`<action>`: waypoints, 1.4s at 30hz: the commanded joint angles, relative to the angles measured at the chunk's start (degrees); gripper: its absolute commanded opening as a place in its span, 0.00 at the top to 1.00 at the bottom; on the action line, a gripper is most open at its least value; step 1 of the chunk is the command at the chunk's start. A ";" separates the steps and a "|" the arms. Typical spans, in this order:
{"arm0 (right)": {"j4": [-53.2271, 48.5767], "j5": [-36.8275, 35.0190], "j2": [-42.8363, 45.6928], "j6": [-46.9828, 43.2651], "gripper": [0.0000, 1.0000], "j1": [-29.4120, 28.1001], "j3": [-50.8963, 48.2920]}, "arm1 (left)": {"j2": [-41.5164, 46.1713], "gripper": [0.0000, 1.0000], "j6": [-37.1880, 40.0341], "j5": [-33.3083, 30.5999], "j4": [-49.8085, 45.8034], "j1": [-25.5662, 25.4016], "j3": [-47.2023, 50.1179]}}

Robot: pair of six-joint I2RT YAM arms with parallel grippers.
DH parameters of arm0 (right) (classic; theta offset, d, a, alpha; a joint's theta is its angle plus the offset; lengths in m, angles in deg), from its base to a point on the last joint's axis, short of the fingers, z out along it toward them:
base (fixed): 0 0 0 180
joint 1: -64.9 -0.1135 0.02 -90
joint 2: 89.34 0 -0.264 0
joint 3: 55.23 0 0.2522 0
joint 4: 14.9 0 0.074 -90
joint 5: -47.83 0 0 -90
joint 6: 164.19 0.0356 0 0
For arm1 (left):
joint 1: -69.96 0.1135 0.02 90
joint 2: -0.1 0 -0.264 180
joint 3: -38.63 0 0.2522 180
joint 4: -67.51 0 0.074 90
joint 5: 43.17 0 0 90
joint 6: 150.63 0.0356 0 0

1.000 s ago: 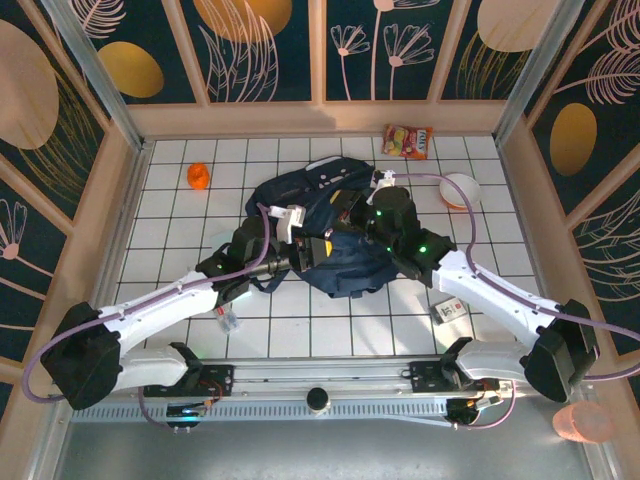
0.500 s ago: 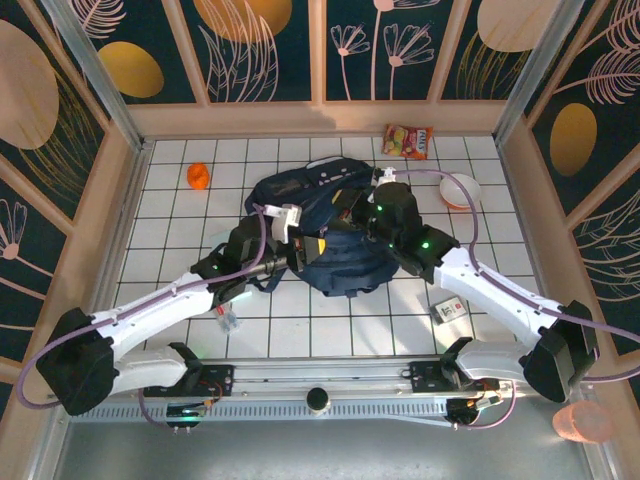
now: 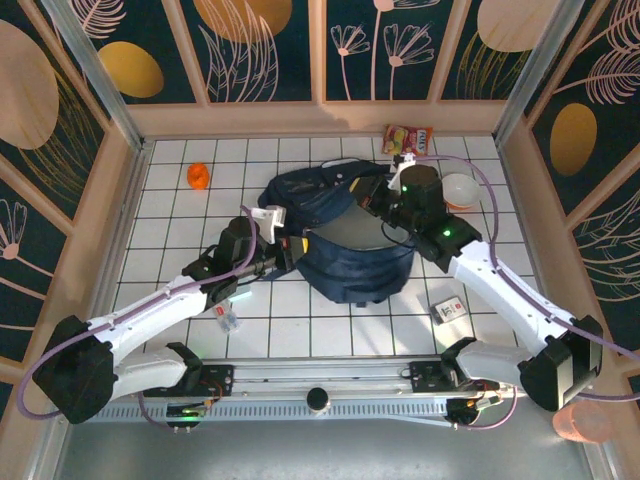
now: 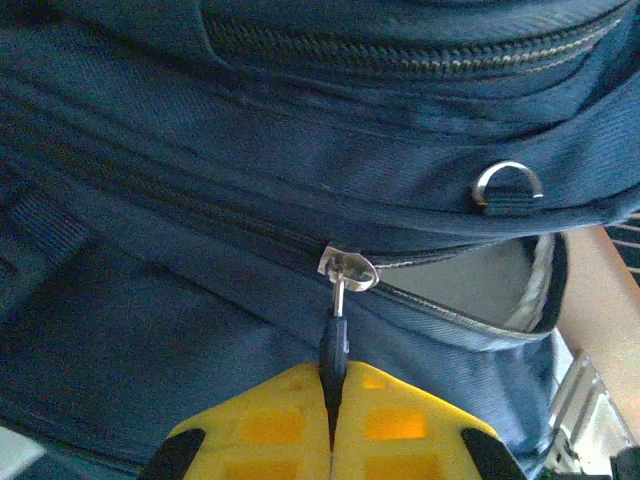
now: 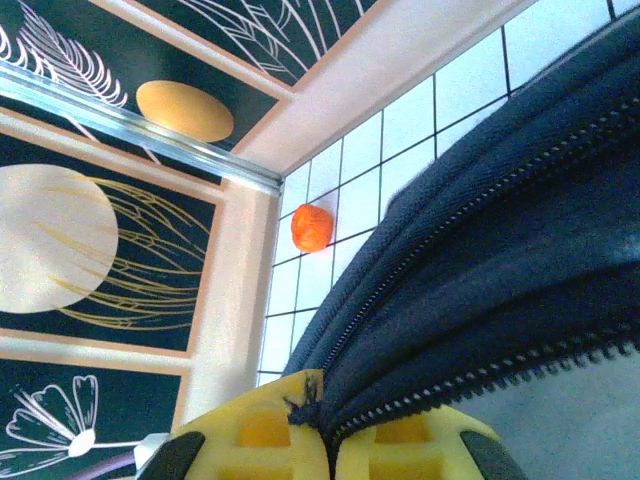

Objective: Pack the student bag

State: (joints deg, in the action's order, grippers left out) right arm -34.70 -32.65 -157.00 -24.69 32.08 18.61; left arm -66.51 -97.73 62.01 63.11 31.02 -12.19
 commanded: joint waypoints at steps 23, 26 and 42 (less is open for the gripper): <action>12.98 0.21 1.51 -0.67 1.00 3.00 2.23 | -19.27 0.78 1.38 -19.16 -3.34 13.94 -14.45; 14.52 -1.62 -1.53 -1.01 1.00 2.18 1.99 | -19.33 0.52 -0.34 -16.83 -6.92 15.08 -16.75; 17.55 -4.27 -6.34 0.08 1.00 -1.81 1.57 | -16.51 0.07 -13.36 -25.13 -32.41 22.72 -9.86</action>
State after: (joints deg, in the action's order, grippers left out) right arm -24.62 -35.31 -163.31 -24.32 30.70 19.53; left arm -81.85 -109.12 37.71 34.32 52.22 -23.73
